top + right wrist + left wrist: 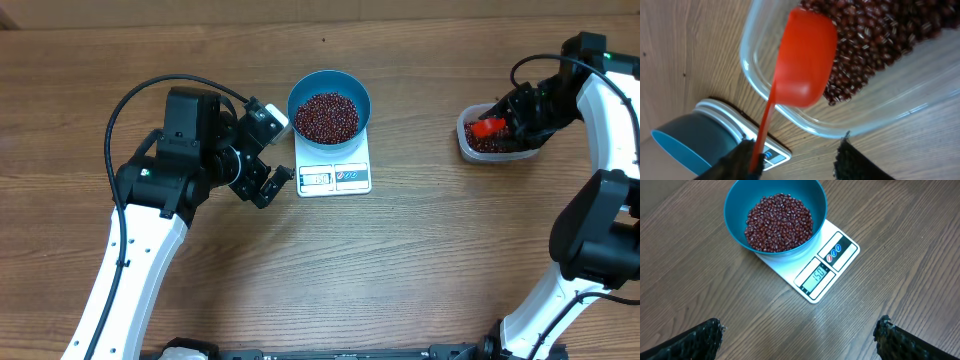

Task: Scoop item into bowl and weigh 150g on scale
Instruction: 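Lower the scoop into the tub and tip out remaining beans, then open the right gripper to release the scoop in the tub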

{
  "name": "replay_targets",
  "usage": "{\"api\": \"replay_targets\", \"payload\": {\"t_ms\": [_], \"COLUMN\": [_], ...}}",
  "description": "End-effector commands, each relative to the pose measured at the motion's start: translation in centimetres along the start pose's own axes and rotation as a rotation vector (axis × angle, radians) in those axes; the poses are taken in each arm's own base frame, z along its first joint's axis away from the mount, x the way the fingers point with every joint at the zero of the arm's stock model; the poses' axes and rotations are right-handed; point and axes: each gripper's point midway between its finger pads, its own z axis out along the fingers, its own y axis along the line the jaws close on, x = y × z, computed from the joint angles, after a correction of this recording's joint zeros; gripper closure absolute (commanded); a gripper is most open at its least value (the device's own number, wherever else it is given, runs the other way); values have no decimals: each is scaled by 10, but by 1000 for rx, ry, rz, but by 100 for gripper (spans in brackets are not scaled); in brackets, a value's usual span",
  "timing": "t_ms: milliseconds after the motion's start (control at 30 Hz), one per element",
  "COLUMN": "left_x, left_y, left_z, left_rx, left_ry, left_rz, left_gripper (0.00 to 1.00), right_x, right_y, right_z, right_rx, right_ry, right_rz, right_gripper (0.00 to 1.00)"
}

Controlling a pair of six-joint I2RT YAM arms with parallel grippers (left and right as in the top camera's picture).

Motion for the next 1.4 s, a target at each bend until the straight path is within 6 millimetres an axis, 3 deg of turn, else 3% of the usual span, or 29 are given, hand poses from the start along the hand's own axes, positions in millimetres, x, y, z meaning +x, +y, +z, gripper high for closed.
{"api": "replay_targets", "payload": {"t_ms": [0, 233, 567, 700, 900, 1200, 1367], "left_x": [-7, -8, -8, -8, -7, -8, -7], "left_y": [0, 0, 0, 0, 0, 0, 0], "left_z": [-9, -9, -9, -9, -9, -9, -9], "left_rx": [-4, -4, -4, -4, -5, -4, -5], "left_ry": [-30, -30, -30, -30, -30, -30, -30], "left_rz": [-4, -4, -4, -4, -4, -4, -4], "left_gripper": [0, 1, 0, 1, 0, 0, 1], "right_x": [8, 17, 23, 23, 21, 12, 4], "right_y": [4, -21, -51, -62, -65, -55, -37], "right_z": [-12, -13, -19, -22, -24, -25, -43], "right_rx": [-9, 118, 272, 333, 352, 311, 270], "right_ry": [-12, 10, 15, 9, 1, -33, -96], "right_rz": [-57, -53, -59, -55, -70, -82, -139], "right_gripper": [39, 27, 25, 16, 0, 0, 0]}}
